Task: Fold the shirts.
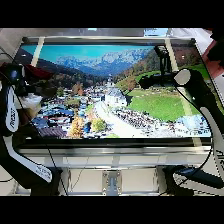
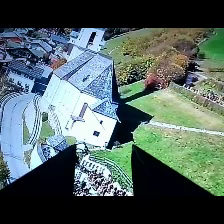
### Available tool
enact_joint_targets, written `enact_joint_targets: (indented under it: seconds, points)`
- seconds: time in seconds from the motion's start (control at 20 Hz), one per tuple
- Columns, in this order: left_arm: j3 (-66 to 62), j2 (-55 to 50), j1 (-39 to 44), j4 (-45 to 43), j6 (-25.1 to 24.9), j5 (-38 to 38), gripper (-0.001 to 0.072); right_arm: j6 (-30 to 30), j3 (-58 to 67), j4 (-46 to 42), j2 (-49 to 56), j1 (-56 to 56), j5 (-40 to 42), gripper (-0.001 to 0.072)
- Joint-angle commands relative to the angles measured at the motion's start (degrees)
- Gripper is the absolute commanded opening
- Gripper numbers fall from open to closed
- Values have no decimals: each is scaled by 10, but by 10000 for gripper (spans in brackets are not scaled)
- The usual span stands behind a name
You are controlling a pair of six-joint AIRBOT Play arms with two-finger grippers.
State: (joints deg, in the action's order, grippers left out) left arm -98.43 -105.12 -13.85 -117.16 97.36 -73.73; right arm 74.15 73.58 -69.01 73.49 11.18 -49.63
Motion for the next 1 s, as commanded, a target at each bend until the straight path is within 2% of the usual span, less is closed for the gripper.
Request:
enact_joint_targets:
  seconds: [0.0, 0.25, 0.4, 0.7, 0.95]
  points:
    - [-31, 3, 2, 15, -1, -48, 11, 0, 0, 0, 0, 0, 26, 392]
    - [-164, 35, 35, 130, -4, -90, 10, 0, 0, -45, 0, 0, 62, 392]
    - [-221, 69, 95, 224, -31, -77, 11, 0, 6, -101, 0, -2, 70, 392]
    - [-208, 111, 306, 363, -84, -69, 10, 0, 98, -108, -5, -47, -6, 391]
    - [-135, 90, 506, 362, -89, -10, 10, 0, 156, -136, -60, -93, -27, 392]
